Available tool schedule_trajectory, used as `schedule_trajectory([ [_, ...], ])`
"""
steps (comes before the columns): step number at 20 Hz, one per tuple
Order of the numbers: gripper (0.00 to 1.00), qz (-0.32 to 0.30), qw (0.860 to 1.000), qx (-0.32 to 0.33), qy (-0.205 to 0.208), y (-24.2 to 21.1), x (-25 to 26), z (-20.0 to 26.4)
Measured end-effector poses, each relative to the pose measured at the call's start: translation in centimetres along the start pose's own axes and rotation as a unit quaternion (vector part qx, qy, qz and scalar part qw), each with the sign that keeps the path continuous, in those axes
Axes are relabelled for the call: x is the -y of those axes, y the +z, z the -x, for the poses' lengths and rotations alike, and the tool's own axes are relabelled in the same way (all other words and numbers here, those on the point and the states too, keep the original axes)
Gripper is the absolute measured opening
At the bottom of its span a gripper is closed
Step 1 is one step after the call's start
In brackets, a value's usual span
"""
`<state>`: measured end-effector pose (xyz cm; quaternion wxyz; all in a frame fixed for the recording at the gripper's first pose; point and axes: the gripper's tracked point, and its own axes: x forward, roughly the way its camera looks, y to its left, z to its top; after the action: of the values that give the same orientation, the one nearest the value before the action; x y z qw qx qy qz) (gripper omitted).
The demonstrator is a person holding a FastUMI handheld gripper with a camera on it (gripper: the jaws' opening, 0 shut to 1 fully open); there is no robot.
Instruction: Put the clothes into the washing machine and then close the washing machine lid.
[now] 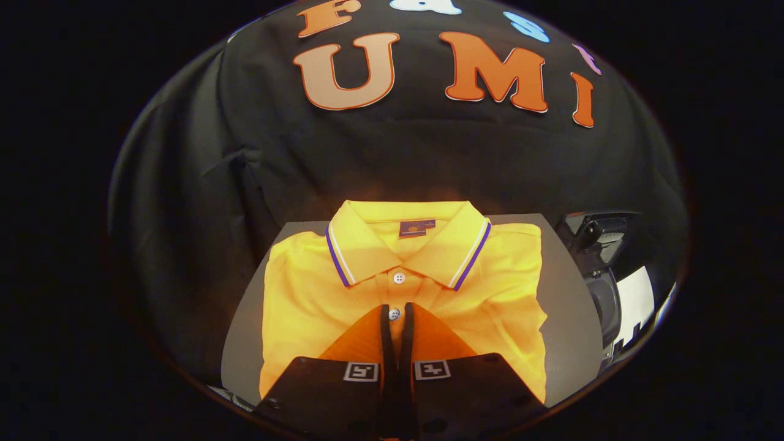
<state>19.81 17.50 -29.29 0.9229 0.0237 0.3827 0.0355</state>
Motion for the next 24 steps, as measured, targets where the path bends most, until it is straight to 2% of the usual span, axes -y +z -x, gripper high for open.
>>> schedule_trajectory([
  [5, 0.08, -0.007, 1.000, 0.001, 0.015, 0.1, 0.2, 0.4],
  [11, 0.08, -0.018, 0.997, 0.071, 0.029, 3.0, 0.6, 2.8],
  [18, 0.08, -0.024, 0.989, 0.137, 0.049, 5.6, 3.1, 9.3],
  [24, 0.08, -0.038, 0.978, 0.192, 0.068, 9.2, 9.8, 15.6],
])
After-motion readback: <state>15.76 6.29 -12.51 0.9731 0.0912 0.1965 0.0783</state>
